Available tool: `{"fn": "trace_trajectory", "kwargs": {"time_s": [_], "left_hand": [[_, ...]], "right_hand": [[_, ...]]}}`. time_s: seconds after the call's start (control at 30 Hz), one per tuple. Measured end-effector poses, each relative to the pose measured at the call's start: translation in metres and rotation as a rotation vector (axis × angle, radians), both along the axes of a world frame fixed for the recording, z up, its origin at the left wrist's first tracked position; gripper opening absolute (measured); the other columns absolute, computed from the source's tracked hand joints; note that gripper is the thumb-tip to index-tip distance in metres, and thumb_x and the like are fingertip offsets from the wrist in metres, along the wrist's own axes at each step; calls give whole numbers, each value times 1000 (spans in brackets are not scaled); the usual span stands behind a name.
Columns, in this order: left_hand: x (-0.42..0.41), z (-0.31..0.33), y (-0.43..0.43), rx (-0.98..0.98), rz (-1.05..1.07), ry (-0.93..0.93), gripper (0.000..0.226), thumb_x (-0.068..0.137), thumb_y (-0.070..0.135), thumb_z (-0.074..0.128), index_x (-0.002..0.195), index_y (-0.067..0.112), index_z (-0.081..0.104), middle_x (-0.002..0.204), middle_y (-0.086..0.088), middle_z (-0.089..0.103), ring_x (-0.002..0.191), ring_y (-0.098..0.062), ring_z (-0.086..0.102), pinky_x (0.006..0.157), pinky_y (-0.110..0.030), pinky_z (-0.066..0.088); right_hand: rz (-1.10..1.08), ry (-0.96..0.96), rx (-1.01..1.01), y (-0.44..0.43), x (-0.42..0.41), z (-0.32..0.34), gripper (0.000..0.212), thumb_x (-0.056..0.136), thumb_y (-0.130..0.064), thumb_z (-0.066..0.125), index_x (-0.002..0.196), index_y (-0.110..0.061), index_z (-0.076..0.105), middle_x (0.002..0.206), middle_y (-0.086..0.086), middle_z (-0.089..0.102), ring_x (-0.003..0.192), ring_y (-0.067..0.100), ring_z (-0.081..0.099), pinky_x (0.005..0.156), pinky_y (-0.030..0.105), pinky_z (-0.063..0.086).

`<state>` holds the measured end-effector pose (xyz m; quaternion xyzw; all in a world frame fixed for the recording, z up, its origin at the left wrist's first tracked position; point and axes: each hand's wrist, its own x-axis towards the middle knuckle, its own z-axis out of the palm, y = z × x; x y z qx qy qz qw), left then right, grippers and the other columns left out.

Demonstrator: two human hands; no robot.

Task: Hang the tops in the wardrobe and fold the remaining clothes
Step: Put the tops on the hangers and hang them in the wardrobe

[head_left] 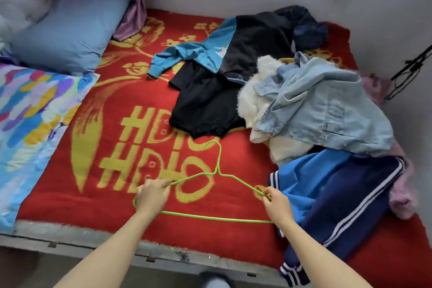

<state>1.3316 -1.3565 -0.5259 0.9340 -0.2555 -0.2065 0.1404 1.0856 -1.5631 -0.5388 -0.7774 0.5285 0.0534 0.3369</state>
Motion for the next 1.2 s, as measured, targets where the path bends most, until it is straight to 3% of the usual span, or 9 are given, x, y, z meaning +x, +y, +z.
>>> {"fn": "trace_trajectory", "kwargs": {"time_s": [0.1, 0.2, 0.3, 0.63, 0.77, 0.93, 1.03, 1.13, 1.2], "left_hand": [[0, -12, -25, 109, -40, 18, 39, 93, 32, 53, 131, 25, 53, 128, 0, 58, 123, -24, 44, 99, -38, 34], [1, -15, -46, 102, -44, 33, 43, 93, 30, 52, 135, 21, 49, 133, -2, 54, 125, -24, 42, 100, -39, 34], [13, -15, -64, 110, -35, 49, 44, 94, 28, 50, 137, 20, 47, 136, -1, 50, 129, -23, 39, 102, -39, 31], [86, -18, -89, 196, 58, 63, 43, 95, 29, 47, 137, 18, 44, 138, -1, 49, 129, -22, 38, 104, -37, 32], [119, -26, -96, 164, 124, 60, 41, 95, 28, 49, 135, 17, 48, 134, -2, 51, 126, -22, 40, 102, -36, 34], [142, -40, -98, 160, 182, 60, 40, 95, 26, 50, 135, 19, 48, 137, -1, 49, 130, -21, 36, 101, -37, 32], [143, -51, -96, 179, 187, 85, 41, 96, 28, 48, 136, 18, 46, 138, -1, 48, 132, -19, 35, 103, -35, 30], [143, -62, -91, 237, 150, 104, 42, 97, 31, 46, 137, 20, 44, 139, 3, 47, 132, -15, 34, 104, -33, 29], [140, -64, -87, 269, 129, 105, 42, 97, 32, 44, 138, 22, 42, 139, 6, 45, 133, -13, 32, 105, -33, 28]], "right_hand": [[76, 209, -28, -26, 5, -15, 34, 94, -29, 50, 127, -22, 52, 125, 7, 54, 119, 26, 46, 94, 36, 38], [41, 250, 65, -47, 18, -28, 48, 94, -27, 48, 141, -20, 37, 134, 10, 45, 126, 29, 37, 99, 40, 36], [70, 230, 98, -71, 46, -35, 48, 94, -23, 47, 141, -18, 38, 136, 11, 44, 127, 29, 37, 100, 41, 35], [271, 157, -70, -184, 199, -38, 38, 91, -18, 47, 128, -15, 54, 129, 15, 48, 124, 31, 40, 99, 40, 37], [355, 235, -187, -228, 242, -64, 37, 87, -11, 48, 124, -12, 53, 128, 15, 45, 122, 33, 39, 100, 43, 37], [498, 472, -350, -275, 265, -101, 52, 88, -13, 54, 135, -16, 32, 146, 22, 22, 132, 38, 26, 103, 43, 31], [490, 487, -314, -295, 267, -119, 68, 87, -8, 56, 143, -20, 19, 146, 25, 15, 123, 41, 39, 98, 42, 40], [445, 506, -199, -297, 266, -130, 75, 91, -4, 44, 148, -30, 3, 144, 22, 25, 116, 36, 50, 93, 39, 42], [461, 495, -217, -292, 264, -135, 65, 92, -1, 36, 147, -27, 12, 133, 19, 42, 109, 32, 56, 85, 36, 44]]}}
